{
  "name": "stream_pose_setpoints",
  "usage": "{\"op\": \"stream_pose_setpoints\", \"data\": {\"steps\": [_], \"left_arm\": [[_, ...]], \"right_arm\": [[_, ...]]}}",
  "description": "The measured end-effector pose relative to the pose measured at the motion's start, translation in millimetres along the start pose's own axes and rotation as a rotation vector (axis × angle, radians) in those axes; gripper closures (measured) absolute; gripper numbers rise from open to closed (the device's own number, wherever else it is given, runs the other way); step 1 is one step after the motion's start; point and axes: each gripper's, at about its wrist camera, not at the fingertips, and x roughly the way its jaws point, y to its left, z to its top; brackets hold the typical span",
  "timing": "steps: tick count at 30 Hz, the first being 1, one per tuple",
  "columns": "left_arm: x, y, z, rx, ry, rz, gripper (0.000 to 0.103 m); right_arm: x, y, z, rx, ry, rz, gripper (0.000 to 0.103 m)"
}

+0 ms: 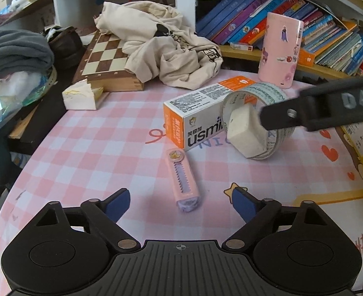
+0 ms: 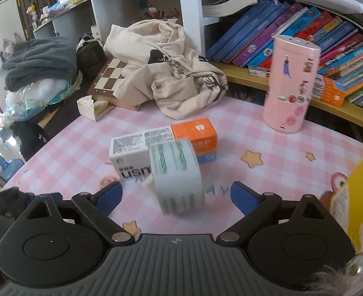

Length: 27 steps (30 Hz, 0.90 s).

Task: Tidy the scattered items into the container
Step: 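Close the right gripper on the tape roll while the left closes on the pink cutter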

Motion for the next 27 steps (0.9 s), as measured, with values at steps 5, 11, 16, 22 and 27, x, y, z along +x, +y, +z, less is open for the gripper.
{"op": "stream_pose_setpoints", "data": {"steps": [5,11,16,22,27], "left_arm": [[11.3,-0.5,3.3,0.009,0.011,0.001,0.022],[22.7,0.9,3.1,0.008,0.024,-0.004,0.03],[19.9,0.4,2.8,0.017,0.012,-0.029,0.054],[12.3,7.6,0.0,0.015,0.021,-0.042,0.08],[0.5,17.7,-7.8,-0.038,0.043,-0.075,0.08]], "right_arm": [[19.2,-2.4,10.0,-0.029,0.037,0.005,0.022],[27.0,-10.6,10.5,-0.026,0.065,0.004,0.046],[21.9,-11.7,3.1,0.008,0.073,-0.005,0.057],[9.2,-25.3,-11.0,0.141,0.095,-0.015,0.057],[-6.9,-35.1,-23.1,0.258,0.105,0.026,0.057]]}}
